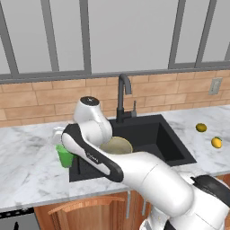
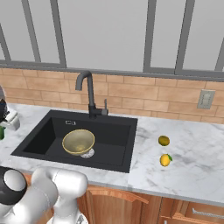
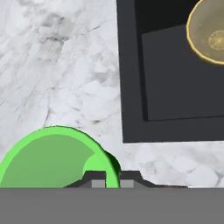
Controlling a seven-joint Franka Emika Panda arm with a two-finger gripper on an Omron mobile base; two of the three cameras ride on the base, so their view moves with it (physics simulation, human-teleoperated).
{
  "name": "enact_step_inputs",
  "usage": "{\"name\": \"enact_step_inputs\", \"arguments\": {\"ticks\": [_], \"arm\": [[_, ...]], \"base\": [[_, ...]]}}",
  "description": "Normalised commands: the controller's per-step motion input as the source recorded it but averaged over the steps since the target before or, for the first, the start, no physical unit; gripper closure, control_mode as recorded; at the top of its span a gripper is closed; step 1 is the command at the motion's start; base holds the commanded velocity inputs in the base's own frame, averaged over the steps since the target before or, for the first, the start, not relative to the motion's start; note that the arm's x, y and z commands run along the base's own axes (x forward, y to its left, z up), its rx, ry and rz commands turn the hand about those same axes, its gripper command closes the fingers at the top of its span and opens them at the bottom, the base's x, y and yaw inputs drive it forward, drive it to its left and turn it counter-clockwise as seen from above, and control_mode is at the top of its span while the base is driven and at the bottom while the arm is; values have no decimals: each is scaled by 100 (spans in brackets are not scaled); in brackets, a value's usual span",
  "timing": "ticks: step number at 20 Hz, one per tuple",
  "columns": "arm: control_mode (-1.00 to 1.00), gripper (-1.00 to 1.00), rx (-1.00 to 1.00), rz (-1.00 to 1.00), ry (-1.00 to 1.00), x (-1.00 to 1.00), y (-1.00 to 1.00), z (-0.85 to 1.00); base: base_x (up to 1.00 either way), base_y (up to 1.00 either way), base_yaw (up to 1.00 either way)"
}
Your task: Remove the lemon and orange from the sink. Then move the bowl and cup from the counter to the sink for washing.
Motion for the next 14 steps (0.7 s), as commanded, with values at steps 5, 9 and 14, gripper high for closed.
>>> {"name": "enact_step_inputs", "arguments": {"ticks": [5, 9, 14], "arm": [[-100, 100, 0, 2, 0, -4, -45, 7], [-100, 100, 0, 3, 0, 0, -45, 4], [-100, 100, 0, 3, 0, 0, -46, 3]], "base": [[0, 0, 0], [0, 0, 0], [0, 0, 0]]}}
